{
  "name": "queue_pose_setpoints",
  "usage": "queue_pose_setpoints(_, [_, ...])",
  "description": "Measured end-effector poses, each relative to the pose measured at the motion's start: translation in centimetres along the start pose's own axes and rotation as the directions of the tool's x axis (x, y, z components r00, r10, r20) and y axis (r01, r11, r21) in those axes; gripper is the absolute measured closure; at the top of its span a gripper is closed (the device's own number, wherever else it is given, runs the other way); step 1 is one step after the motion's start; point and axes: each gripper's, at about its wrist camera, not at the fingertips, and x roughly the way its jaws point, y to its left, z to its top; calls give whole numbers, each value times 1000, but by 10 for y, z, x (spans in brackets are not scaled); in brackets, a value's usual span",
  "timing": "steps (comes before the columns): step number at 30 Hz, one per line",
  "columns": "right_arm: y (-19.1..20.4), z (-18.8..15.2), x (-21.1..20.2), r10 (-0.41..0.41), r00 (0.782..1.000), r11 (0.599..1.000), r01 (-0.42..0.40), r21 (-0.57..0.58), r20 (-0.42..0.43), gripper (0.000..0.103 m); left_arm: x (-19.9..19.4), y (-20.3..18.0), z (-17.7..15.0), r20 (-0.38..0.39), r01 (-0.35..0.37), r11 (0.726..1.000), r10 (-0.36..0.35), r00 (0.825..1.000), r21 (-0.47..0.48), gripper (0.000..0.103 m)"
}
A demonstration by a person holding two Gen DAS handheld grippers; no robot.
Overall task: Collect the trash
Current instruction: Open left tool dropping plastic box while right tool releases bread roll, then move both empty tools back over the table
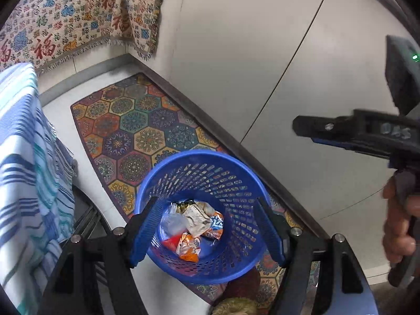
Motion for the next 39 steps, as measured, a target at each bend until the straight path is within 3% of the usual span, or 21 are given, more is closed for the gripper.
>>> queue_pose_setpoints(7, [24, 5, -17, -57, 994, 996, 64, -69, 93, 29, -95, 1, -10, 86, -22, 1000, 20, 996, 22, 30])
queue_pose_setpoints(10, [45, 4, -24, -80, 987, 991, 94, -98, 137, 17, -136, 17, -24, 96, -90, 995, 86, 992, 36, 30])
queue_pose_setpoints(14, [86, -2, -28, -40, 987, 983, 66, -170, 155, 15, -177, 60, -49, 72, -165, 986, 164, 984, 10, 30])
queue_pose_setpoints(19, [159, -26, -28, 59, 986, 948, -6, -317, 157, 15, -218, 141, -84, 49, -301, 943, 310, 949, -142, 30])
queue_pose_setpoints(23, [230, -63, -27, 164, 979, 883, -90, -461, 122, 15, -247, 201, -106, 43, -376, 887, 401, 915, -268, 30])
queue_pose_setpoints(28, [312, -105, -19, 254, 967, 795, -198, -574, 19, 15, -267, 255, -124, 14, -476, 822, 505, 863, -312, 30])
queue_pose_setpoints(33, [370, -137, 10, 220, 974, 721, -195, -665, -48, 15, -276, 296, -142, 6, -496, 791, 533, 846, -358, 30])
queue_pose_setpoints(39, [404, -142, 44, 168, 981, 710, -189, -678, -98, 15, -283, 327, -150, 10, -493, 778, 539, 842, -390, 28])
